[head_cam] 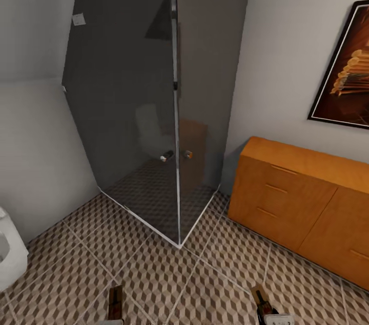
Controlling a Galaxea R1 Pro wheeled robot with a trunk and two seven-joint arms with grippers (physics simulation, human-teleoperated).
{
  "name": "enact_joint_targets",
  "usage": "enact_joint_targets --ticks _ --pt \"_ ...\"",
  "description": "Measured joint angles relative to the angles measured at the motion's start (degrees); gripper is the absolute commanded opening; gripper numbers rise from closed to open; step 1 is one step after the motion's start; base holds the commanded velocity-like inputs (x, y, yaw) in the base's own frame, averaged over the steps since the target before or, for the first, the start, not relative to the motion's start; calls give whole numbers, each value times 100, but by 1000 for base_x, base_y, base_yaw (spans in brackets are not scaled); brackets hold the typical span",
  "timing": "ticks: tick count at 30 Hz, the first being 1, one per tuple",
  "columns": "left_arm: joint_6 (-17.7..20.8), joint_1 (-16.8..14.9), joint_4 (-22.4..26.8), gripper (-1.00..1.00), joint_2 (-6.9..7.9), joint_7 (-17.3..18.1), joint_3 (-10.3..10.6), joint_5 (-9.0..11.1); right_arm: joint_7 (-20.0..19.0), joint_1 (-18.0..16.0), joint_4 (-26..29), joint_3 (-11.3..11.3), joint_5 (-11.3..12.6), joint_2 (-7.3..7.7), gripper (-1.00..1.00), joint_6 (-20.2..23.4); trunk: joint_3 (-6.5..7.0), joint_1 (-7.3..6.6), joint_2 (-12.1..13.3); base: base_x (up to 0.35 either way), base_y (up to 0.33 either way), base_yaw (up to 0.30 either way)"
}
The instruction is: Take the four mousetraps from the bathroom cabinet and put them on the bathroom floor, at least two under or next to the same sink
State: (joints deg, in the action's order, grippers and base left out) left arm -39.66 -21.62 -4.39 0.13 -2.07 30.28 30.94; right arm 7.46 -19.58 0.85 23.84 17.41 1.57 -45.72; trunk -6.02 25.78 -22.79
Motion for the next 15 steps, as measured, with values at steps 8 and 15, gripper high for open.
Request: enact_joint_targets --ticks 8,15 --pt "3 1 2 -100 -32 -3 0 0 2 0 -1 0 -1 0 -100 -1 0 -1 0 -270 -157 286" --pt "3 1 2 -100 -35 -7 0 1 2 0 -1 0 -1 1 -100 -2 0 -3 -1 -56 -231 286"
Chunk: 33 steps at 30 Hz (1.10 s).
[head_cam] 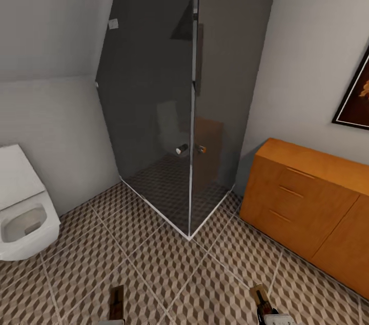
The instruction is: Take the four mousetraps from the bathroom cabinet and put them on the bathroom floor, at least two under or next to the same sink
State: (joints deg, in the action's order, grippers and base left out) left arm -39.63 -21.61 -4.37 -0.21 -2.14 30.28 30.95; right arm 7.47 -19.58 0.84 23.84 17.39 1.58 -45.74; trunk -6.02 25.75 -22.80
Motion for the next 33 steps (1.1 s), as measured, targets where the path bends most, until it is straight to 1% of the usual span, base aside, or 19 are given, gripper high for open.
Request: enact_joint_targets --ticks 5,9,15,24,33 --pt "-2 0 -1 -100 0 -1 -3 1 -1 0 1 -1 0 -1 -100 2 0 -2 0 167 -151 286" --pt "-4 -1 -3 -100 -1 0 -3 1 -2 1 2 -1 1 0 -100 4 0 -2 0 206 51 285" --pt "-6 -1 -3 -100 -1 -1 -4 4 -4 1 3 0 1 0 -100 5 0 0 0 64 240 286" --pt "-6 -1 -4 -100 -1 -7 -6 5 -4 1 3 0 1 0 -100 6 0 0 0 4 274 286" --pt "-5 -1 -3 -100 -1 -8 -5 4 -4 1 2 0 1 0 -100 5 0 0 0 0 220 286"
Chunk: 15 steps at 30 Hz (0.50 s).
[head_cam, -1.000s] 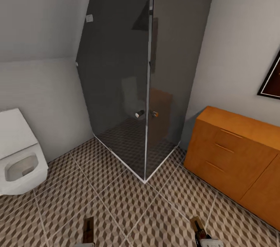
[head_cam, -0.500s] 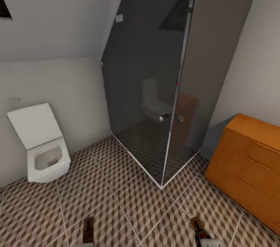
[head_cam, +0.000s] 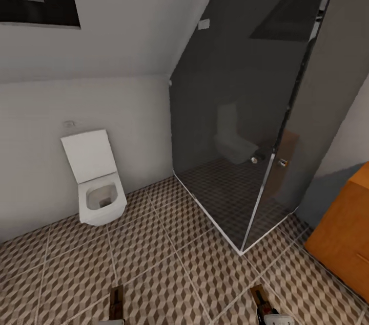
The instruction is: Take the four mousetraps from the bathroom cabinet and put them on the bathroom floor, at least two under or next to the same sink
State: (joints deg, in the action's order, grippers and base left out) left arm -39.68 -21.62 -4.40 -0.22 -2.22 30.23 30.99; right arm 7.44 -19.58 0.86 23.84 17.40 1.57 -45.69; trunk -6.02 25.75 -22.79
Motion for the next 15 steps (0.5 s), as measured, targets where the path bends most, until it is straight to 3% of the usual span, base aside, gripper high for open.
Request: enact_joint_targets --ticks 6,15 --pt "1 0 2 -100 0 0 0 -2 1 0 -1 0 0 0 -100 -1 0 0 0 4 179 286" --pt "3 1 3 -100 0 1 1 -3 1 0 -1 0 0 0 -100 -2 0 -1 -1 87 19 286"
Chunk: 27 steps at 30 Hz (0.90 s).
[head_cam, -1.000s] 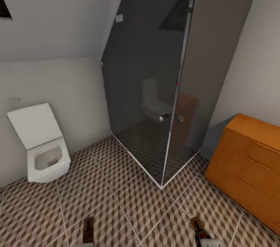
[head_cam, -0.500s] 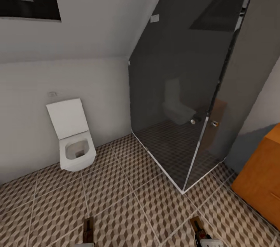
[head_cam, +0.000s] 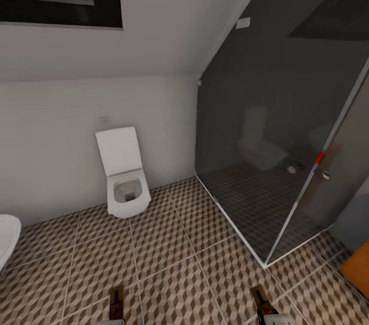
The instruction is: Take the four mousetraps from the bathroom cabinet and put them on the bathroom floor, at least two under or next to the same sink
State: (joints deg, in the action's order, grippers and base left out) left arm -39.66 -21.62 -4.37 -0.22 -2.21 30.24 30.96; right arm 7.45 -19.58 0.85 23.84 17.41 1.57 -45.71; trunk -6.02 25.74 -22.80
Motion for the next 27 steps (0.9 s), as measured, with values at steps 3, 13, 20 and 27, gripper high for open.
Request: enact_joint_targets --ticks 3,13,20,27 --pt "0 0 0 -100 -3 -1 4 -1 0 0 0 0 0 0 -100 0 0 0 0 131 1 286" --pt "0 0 -2 -100 -1 2 3 -1 0 0 0 0 1 0 -100 0 0 1 0 47 0 286" --pt "0 0 -2 -100 -8 -1 5 0 0 0 0 0 1 0 -100 -1 0 1 0 1 0 286" --pt "0 0 -2 -100 -9 2 7 2 0 0 0 0 0 0 -100 0 0 1 0 0 0 286"
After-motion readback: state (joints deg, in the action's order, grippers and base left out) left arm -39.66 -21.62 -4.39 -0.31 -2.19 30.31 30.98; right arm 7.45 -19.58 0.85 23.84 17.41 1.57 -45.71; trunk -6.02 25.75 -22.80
